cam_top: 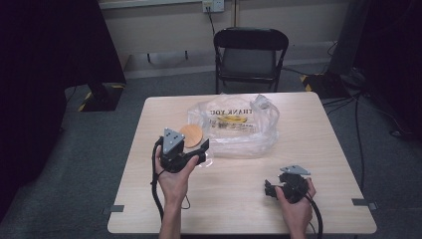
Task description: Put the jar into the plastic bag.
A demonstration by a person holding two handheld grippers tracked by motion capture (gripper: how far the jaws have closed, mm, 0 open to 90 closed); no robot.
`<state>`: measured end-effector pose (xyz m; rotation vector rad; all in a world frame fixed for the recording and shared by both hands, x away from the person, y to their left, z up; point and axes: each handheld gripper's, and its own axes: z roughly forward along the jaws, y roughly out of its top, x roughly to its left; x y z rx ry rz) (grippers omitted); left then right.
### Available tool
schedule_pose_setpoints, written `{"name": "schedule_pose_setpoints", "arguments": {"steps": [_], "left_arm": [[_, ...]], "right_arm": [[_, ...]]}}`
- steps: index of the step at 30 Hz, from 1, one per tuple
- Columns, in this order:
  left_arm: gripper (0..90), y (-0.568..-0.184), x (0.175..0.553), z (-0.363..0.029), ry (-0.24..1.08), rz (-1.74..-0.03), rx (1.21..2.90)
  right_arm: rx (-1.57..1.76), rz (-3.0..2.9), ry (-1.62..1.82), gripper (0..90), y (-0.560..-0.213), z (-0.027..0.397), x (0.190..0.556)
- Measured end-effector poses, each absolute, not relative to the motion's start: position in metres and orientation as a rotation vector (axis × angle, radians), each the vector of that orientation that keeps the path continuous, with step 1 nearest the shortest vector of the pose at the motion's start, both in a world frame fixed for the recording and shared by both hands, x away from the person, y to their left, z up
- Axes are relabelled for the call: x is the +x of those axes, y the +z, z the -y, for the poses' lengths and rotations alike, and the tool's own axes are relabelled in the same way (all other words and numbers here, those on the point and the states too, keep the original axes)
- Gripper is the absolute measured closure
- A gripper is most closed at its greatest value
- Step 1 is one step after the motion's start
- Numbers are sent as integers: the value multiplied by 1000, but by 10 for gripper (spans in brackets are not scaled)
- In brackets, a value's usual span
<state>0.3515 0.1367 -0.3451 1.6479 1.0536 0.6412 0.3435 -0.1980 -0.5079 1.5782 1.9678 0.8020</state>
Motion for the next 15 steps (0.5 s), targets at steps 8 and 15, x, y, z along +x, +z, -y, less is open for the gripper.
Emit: {"name": "schedule_pose_setpoints", "arguments": {"steps": [8,15], "left_arm": [[259,-333,361,-128,654,-1029,1659],[260,-320,376,-117,687,-1021,1664]], "right_arm": [[1578,-1968,802,0,-508,198,344],[1578,-1968,802,0,-508,198,344]]}}
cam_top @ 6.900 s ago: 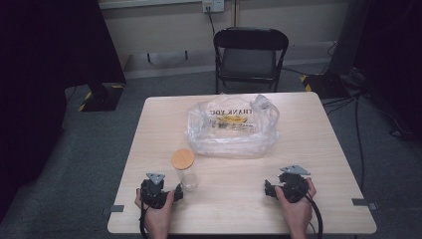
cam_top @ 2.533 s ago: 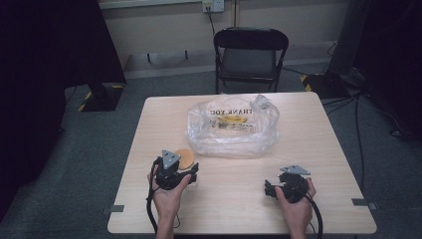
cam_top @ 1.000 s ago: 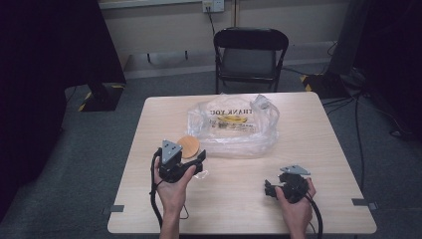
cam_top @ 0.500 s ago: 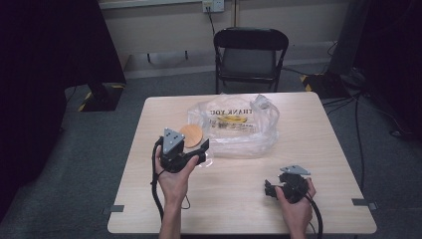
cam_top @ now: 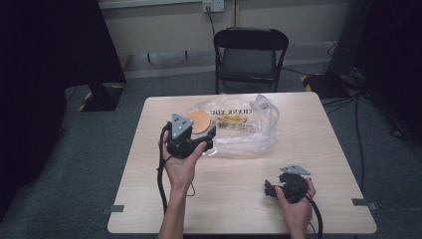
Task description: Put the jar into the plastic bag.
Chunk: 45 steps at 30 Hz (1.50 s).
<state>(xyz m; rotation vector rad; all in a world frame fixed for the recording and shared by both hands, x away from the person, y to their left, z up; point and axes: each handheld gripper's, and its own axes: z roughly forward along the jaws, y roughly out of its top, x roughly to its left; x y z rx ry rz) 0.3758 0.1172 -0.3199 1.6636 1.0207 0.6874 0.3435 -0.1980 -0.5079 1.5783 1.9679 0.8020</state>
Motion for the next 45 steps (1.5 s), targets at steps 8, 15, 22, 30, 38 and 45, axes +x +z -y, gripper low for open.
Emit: {"name": "schedule_pose_setpoints", "arguments": {"steps": [8,15,22,30,38,45], "left_arm": [[259,-312,396,-102,704,-1006,1674],[260,-315,420,-84,695,-971,1688],[260,-317,447,-61,713,-952,1717],[260,-336,479,-41,709,-997,1757],[260,-357,503,-24,701,-1038,1792],[259,-374,511,-16,697,-1050,1821]], "right_arm": [[1578,-1968,802,0,-508,198,344],[1578,-1969,802,0,-508,198,343],[1567,-1976,805,0,-508,198,343],[1563,-1982,807,0,-508,199,342],[1560,-1985,807,0,-508,199,342],[1560,-1985,807,0,-508,199,342]]}}
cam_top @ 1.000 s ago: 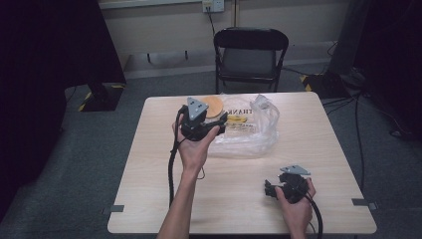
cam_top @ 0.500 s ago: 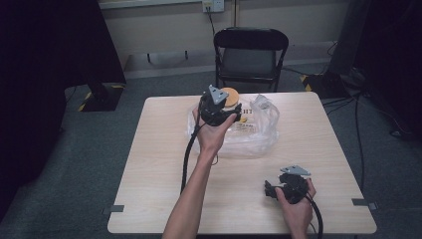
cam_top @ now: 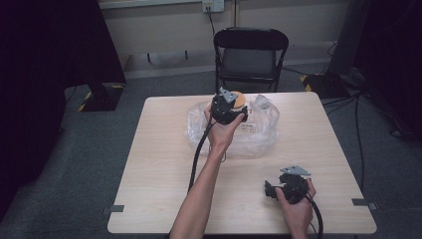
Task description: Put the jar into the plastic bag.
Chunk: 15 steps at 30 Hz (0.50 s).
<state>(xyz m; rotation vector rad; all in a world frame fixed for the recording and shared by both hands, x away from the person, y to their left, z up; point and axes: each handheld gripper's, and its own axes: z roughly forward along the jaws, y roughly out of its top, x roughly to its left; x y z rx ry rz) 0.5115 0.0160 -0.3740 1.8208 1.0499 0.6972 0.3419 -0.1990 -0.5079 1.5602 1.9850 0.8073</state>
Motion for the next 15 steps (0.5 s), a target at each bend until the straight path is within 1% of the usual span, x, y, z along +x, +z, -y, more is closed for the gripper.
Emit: {"name": "schedule_pose_setpoints", "arguments": {"steps": [15], "left_arm": [[259,-402,519,-8,652,-1073,1852]], "right_arm": [[1558,-1984,807,0,-508,199,342]]}}
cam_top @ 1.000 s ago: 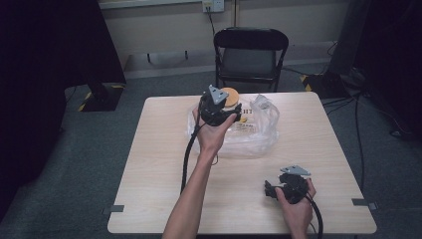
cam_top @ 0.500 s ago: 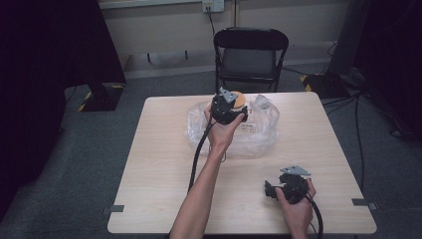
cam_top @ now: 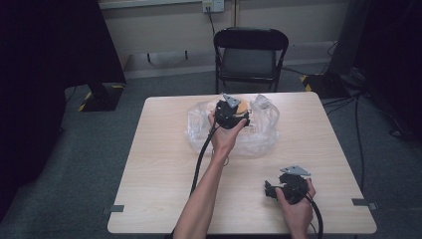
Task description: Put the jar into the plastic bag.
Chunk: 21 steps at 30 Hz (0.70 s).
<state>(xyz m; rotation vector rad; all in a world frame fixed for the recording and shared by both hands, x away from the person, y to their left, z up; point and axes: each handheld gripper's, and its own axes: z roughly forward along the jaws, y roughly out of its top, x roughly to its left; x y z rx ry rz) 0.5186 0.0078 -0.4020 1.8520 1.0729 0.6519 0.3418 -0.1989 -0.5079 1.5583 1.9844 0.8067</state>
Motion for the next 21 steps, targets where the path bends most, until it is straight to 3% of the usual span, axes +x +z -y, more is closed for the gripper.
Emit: {"name": "schedule_pose_setpoints", "arguments": {"steps": [21], "left_arm": [[259,-425,524,-5,637,-1098,1888]], "right_arm": [[1558,-1984,807,0,-508,199,342]]}}
